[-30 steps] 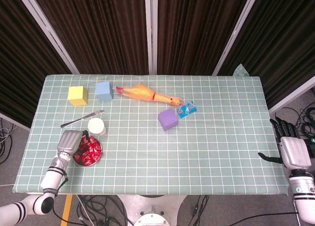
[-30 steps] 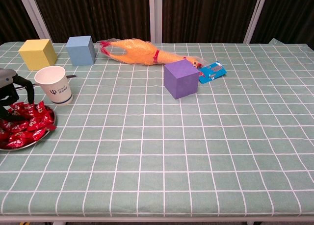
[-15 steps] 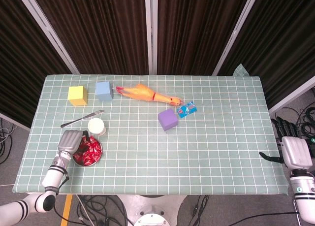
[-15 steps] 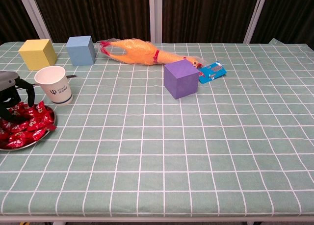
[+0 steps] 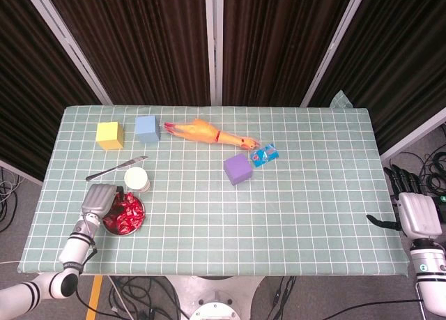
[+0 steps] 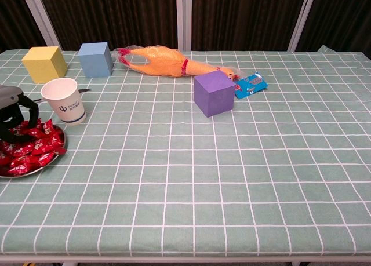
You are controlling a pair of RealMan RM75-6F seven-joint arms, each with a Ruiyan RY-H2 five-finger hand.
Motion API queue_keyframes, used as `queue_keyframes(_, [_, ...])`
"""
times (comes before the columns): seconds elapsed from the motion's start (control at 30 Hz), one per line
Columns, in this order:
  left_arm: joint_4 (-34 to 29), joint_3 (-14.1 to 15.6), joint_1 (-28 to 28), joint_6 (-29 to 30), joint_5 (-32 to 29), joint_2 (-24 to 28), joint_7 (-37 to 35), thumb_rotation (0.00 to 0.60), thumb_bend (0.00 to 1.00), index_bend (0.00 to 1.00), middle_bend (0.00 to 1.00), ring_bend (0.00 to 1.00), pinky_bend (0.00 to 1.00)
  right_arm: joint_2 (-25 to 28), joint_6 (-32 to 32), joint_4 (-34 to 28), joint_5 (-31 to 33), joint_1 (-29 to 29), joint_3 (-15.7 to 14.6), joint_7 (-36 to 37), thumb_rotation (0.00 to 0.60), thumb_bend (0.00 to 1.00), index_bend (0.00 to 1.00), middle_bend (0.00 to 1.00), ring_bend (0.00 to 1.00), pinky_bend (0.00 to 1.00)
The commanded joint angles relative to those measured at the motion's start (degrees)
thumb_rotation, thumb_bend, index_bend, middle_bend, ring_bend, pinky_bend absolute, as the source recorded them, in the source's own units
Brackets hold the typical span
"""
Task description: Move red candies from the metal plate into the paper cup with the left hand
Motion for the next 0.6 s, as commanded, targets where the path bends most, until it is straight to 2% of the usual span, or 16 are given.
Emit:
queue_keyframes(0.03, [0.20, -0.10, -0.28, -0.52, -0.77, -0.09, 0.53, 0.600, 0.33, 0.65, 1.00, 1.00, 1.00, 0.00, 0.03, -0.01, 0.01, -0.04, -0.02, 0.01, 0.497, 0.00, 0.00, 0.00, 0.00, 0.00])
queue_keyframes(0.33, [-1.82, -0.36, -0.93, -0.95, -2.78, 1.18, 2.80, 0.600, 0.35, 0.66, 1.00, 1.00, 1.00, 0.07, 0.13, 0.03, 0.02, -0.11, -0.01, 0.11, 0.499, 0.00, 0.00, 0.00, 0.00, 0.00])
queue_keyframes(0.6, [-10.02, -0.35, -1.01, -0.75, -5.29, 6.53, 5.19, 0.600, 0.36, 0.67, 1.00, 1.00, 1.00, 0.03, 0.25, 0.06, -0.25, -0.08, 0.02, 0.37, 0.496, 0.00, 0.00, 0.00, 0.00, 0.00])
